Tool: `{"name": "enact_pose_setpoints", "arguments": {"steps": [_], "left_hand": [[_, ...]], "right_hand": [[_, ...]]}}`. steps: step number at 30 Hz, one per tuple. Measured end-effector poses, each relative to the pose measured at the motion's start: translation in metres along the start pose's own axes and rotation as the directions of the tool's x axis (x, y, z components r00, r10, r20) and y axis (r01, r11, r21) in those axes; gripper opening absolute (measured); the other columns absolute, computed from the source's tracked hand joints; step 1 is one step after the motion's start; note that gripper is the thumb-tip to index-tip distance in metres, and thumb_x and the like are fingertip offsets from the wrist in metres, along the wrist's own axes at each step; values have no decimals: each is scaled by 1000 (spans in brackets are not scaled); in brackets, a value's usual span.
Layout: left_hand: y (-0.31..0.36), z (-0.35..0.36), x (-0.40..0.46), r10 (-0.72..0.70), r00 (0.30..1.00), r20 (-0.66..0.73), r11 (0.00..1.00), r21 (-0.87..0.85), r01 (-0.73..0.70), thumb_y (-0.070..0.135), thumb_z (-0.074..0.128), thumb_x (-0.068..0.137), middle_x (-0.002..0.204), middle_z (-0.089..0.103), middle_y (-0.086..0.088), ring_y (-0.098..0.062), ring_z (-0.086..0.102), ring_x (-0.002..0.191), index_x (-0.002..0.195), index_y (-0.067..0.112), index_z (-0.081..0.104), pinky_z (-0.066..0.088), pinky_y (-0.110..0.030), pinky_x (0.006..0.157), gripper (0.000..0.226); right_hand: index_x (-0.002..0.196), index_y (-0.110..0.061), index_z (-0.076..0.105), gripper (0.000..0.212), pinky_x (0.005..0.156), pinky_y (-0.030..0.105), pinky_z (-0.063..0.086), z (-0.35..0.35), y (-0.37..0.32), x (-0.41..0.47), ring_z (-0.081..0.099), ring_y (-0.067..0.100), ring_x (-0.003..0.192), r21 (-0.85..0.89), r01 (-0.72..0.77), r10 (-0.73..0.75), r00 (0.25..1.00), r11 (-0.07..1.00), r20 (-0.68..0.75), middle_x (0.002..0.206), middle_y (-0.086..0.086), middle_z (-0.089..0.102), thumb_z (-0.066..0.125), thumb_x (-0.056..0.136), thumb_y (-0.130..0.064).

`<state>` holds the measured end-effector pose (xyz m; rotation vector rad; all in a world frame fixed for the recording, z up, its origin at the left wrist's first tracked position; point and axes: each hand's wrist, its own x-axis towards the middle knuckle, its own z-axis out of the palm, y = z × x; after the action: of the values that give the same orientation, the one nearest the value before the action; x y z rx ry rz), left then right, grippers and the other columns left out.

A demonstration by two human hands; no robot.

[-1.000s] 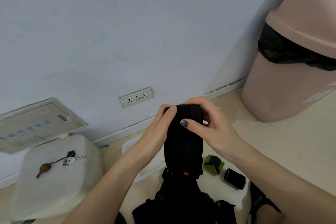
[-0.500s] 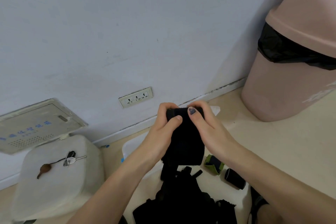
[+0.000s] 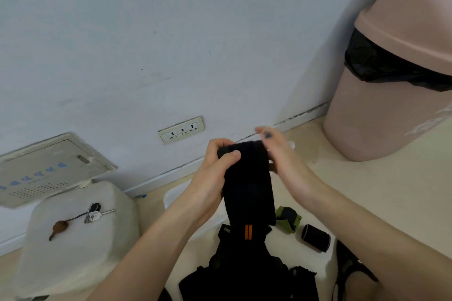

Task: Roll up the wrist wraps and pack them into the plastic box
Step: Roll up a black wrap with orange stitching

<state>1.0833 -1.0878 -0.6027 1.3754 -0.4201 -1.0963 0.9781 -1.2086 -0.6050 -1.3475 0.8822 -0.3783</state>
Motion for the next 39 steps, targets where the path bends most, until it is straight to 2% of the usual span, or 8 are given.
{"name": "enact_pose_setpoints", "arguments": {"steps": [4, 9, 13, 17, 21, 27, 32, 39], "left_hand": [[4, -2, 6, 79, 996, -50, 994, 85, -75, 22, 56, 101, 102, 57, -3, -14, 61, 82, 109, 29, 52, 51, -34, 70, 12], [-18, 14, -5, -45, 996, 83, 999, 26, 43, 14, 50, 105, 111, 60, -12, -19, 66, 91, 123, 18, 48, 57, -34, 72, 18], [-9, 7, -1, 5, 995, 97, 1000, 7, -6, 11, 51, 105, 108, 64, -10, -17, 68, 92, 123, 17, 50, 57, -30, 73, 19], [2, -1, 1, 79, 993, 92, 997, 11, -81, 8, 53, 103, 106, 61, -12, -19, 66, 92, 121, 18, 49, 57, -32, 74, 20], [5, -10, 2, 128, 985, 120, 990, 45, -134, 17, 60, 92, 123, 57, -31, -37, 66, 106, 115, 25, 54, 52, -55, 96, 25], [-2, -12, 4, 116, 986, 117, 983, 129, -131, 38, 62, 90, 112, 70, 7, -15, 71, 108, 120, 37, 53, 58, -39, 94, 31], [-2, -17, 6, 74, 993, 89, 967, 235, -93, 73, 52, 87, 122, 69, 17, -6, 63, 123, 120, 46, 55, 45, -44, 112, 42], [0, -15, 4, 97, 992, 83, 967, 229, -114, 52, 48, 103, 114, 70, 13, -8, 67, 115, 124, 34, 53, 54, -35, 100, 28]], "right_hand": [[129, -22, 49, 26, 93, 36, 54, -9, -16, 4, 65, 21, 98, 234, 141, -84, 968, 962, -236, 116, 8, 61, 37, 111, -35], [119, -34, 58, 23, 104, 51, 53, 14, 9, -22, 68, 23, 112, 137, -54, 54, 999, 989, 3, 123, 4, 66, 49, 102, -47], [119, -45, 55, 19, 100, 37, 54, 4, 1, -18, 67, 9, 108, 84, -11, 7, 998, 996, 56, 118, -6, 67, 48, 103, -51], [122, -36, 61, 33, 90, 30, 58, -2, -1, -16, 71, 3, 99, -60, 4, 4, 990, 998, 140, 112, -10, 72, 48, 102, -59], [119, -25, 68, 33, 84, 35, 62, -7, 1, -18, 75, 9, 97, -54, 68, -59, 986, 996, 156, 104, -6, 77, 54, 101, -50], [117, -18, 66, 24, 77, 32, 62, -7, 1, -17, 76, 17, 93, 32, 83, -87, 983, 996, 161, 104, 10, 76, 57, 104, -36], [120, -19, 64, 21, 80, 34, 62, -8, 2, -17, 76, 19, 94, 62, 89, -100, 975, 994, 198, 108, 13, 75, 58, 104, -31], [124, -22, 64, 21, 83, 33, 60, -8, 3, -15, 75, 20, 98, 129, 66, -93, 972, 990, 215, 114, 17, 72, 61, 104, -27]]}}
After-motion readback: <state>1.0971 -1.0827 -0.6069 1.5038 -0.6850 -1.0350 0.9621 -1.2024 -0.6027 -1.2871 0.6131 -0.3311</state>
